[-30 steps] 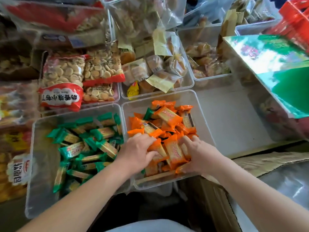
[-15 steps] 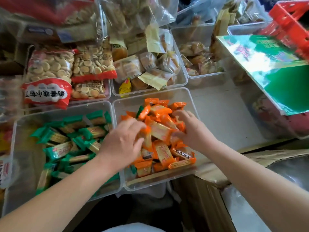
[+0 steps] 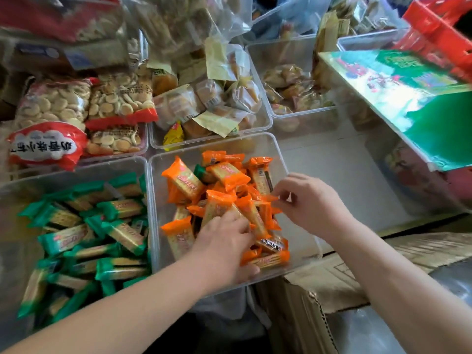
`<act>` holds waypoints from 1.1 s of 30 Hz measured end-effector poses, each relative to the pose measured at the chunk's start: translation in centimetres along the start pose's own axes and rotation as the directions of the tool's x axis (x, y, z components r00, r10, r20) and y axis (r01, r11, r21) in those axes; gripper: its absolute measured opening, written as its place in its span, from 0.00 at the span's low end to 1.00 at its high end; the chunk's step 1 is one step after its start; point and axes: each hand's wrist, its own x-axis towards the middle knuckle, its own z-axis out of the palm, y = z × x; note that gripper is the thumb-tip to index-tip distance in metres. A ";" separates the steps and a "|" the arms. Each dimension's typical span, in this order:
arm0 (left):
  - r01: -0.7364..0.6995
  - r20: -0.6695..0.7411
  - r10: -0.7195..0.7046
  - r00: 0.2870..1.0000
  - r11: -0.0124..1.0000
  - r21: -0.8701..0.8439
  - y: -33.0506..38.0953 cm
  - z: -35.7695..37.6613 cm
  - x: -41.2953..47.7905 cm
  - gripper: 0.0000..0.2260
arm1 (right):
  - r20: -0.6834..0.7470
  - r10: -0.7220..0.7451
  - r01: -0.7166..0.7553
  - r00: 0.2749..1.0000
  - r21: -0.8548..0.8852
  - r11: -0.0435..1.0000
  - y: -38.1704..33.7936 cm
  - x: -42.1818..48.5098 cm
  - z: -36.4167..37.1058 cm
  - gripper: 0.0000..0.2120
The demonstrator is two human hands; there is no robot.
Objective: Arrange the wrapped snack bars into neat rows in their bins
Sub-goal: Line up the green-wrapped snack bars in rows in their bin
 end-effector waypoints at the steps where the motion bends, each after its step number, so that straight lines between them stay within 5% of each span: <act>1: 0.031 0.024 -0.033 0.999 0.996 0.081 0.8 -0.1 0.8 0.26 | -0.089 0.001 -0.003 0.996 -0.022 1.000 0.3 0.1 -0.6 0.09; 6: 0.070 0.099 -0.084 0.991 0.988 0.138 2.5 0.5 2.2 0.18 | 0.045 0.156 -0.158 0.987 0.032 0.987 1.5 -0.4 -0.5 0.08; 9: 0.011 0.104 -0.019 0.994 0.997 0.075 1.2 0.4 1.8 0.11 | 0.085 0.099 -0.099 0.991 0.000 0.995 0.9 -1.0 -0.3 0.09; 12: -0.056 -0.054 0.054 0.997 0.998 -0.038 -2.1 0.4 0.9 0.12 | 0.231 -0.009 0.027 0.973 -0.073 0.997 -0.6 -1.2 -0.3 0.11; 17: 0.037 -0.136 -0.026 0.990 0.996 0.078 -7.9 -0.9 -3.2 0.26 | 0.666 -0.018 0.143 0.745 -0.134 0.981 -2.5 -1.6 3.1 0.15; 21: 0.127 0.080 -0.141 0.987 0.980 0.153 -9.8 -1.6 -6.5 0.40 | 0.755 0.095 0.175 0.649 -0.270 0.947 -2.0 -1.6 3.8 0.12; 24: 0.159 0.116 -0.182 0.976 0.970 0.186 -9.0 -1.9 -5.9 0.38 | 0.800 0.093 0.209 0.593 -0.264 0.942 -2.6 -1.3 3.8 0.08; 28: 0.184 0.059 -0.196 0.979 0.969 0.165 -8.4 -1.9 -4.6 0.29 | 0.703 0.075 0.088 0.707 -0.192 0.977 -2.8 -1.6 3.2 0.08; 31: 0.151 -0.088 -0.146 0.985 0.987 0.055 -9.8 -2.5 -4.7 0.25 | 0.420 0.046 -0.038 0.906 -0.027 0.999 -3.2 -0.6 1.8 0.09; 33: 0.166 -0.222 -0.180 0.958 0.983 -0.080 -10.5 -3.2 -4.2 0.23 | 0.235 0.095 -0.104 0.967 0.030 0.994 -3.7 0.6 1.2 0.09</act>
